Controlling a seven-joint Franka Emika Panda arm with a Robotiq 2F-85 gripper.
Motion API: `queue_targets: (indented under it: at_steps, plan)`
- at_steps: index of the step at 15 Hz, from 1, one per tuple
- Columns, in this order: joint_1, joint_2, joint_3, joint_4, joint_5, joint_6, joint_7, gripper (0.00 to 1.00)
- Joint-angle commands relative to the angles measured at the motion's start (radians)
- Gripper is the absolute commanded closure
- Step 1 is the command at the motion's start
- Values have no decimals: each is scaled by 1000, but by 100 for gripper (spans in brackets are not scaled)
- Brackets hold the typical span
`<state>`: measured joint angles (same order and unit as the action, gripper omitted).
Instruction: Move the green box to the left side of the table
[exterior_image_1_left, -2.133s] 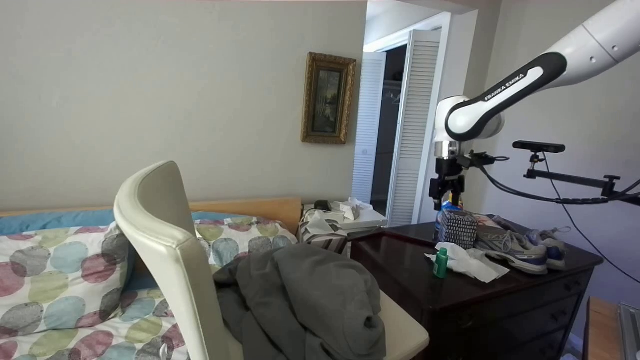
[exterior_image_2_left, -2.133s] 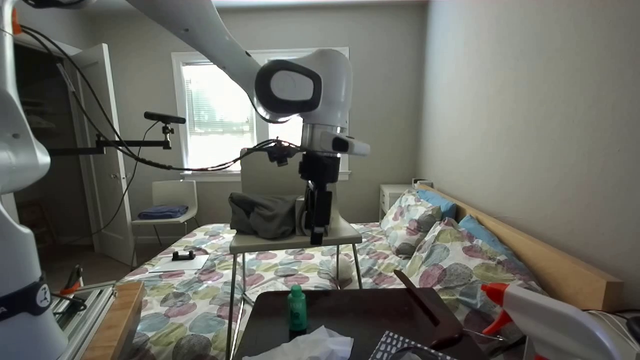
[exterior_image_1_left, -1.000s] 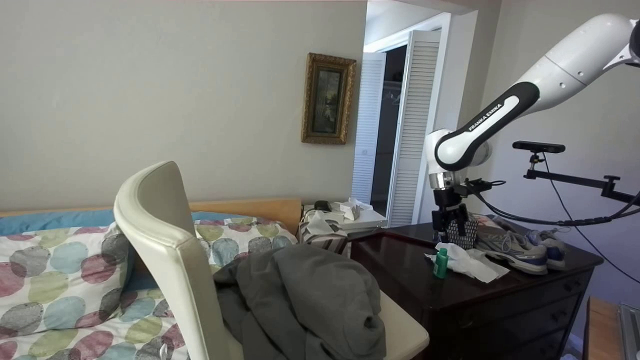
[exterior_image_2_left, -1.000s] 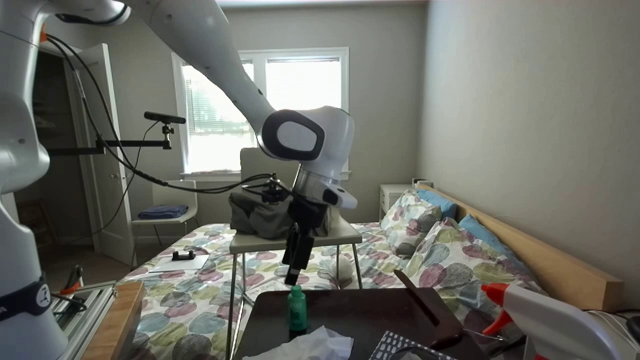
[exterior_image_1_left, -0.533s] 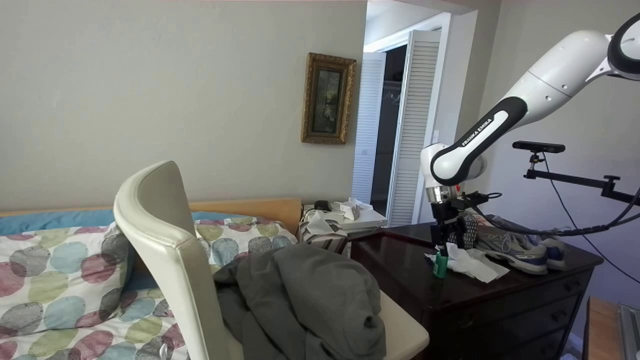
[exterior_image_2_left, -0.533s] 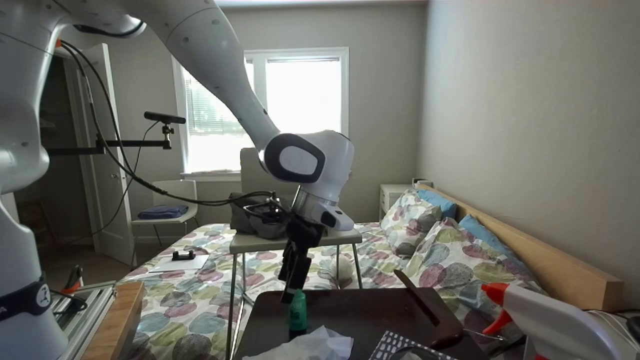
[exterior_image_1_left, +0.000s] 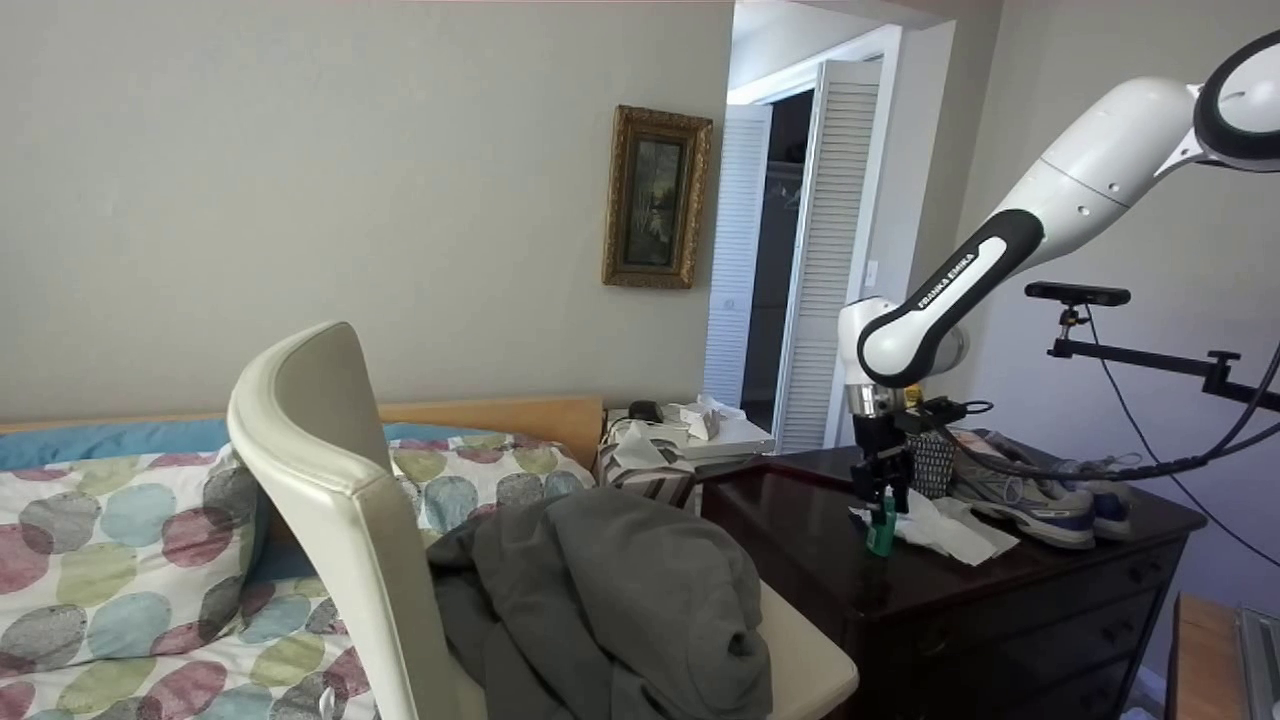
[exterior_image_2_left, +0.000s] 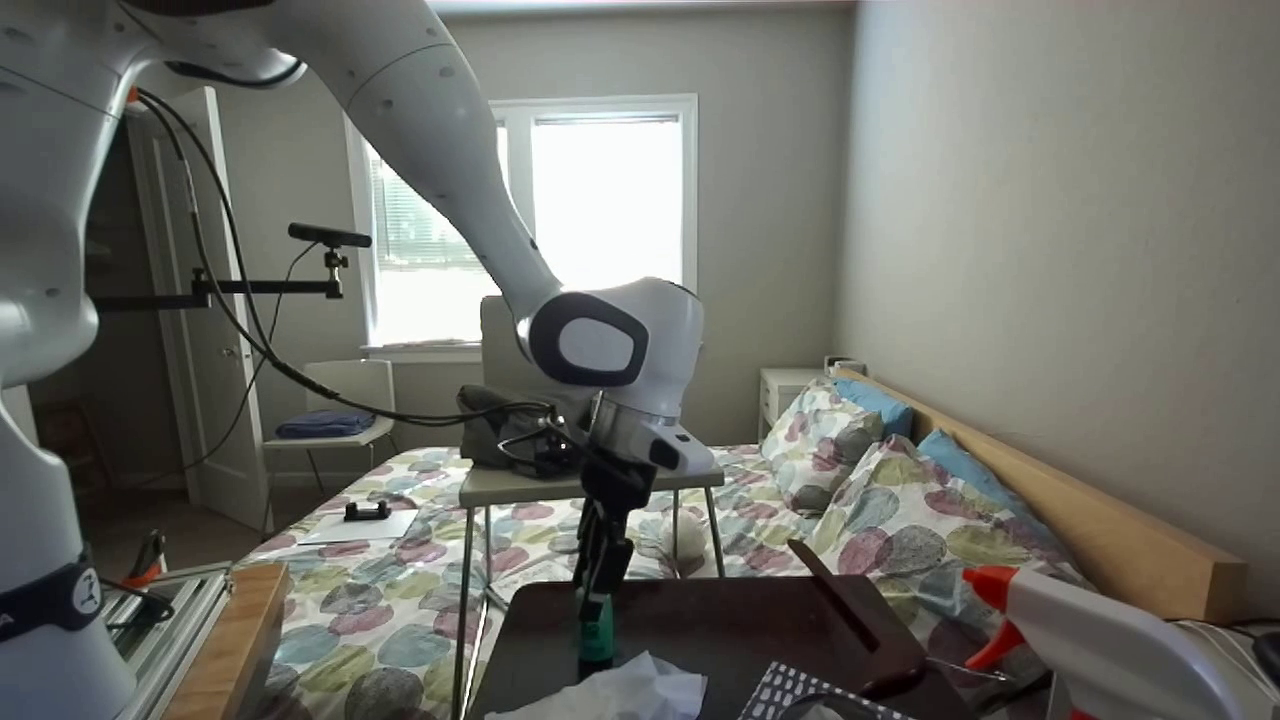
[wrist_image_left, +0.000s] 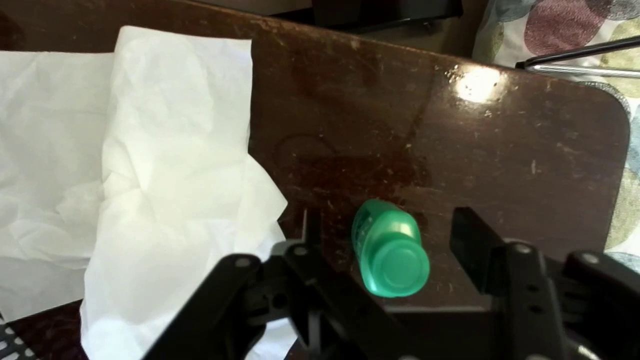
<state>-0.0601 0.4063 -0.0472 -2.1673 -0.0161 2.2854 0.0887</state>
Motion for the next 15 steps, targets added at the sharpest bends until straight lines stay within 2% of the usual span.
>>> queue_targets:
  at_steps: [1, 5, 6, 7, 10, 15]
  plan:
    - [10, 21, 1, 0, 3, 40, -15, 64]
    - [28, -6, -6, -27, -21, 87, 1, 92]
    - [33, -16, -8, -33, -27, 91, 5, 96]
    - [34, -46, -10, -43, -25, 81, 11, 93]
    - [22, -122, -21, -45, -8, 39, 15, 93]
    - [-60, -195, -89, 56, 47, -61, 18, 93]
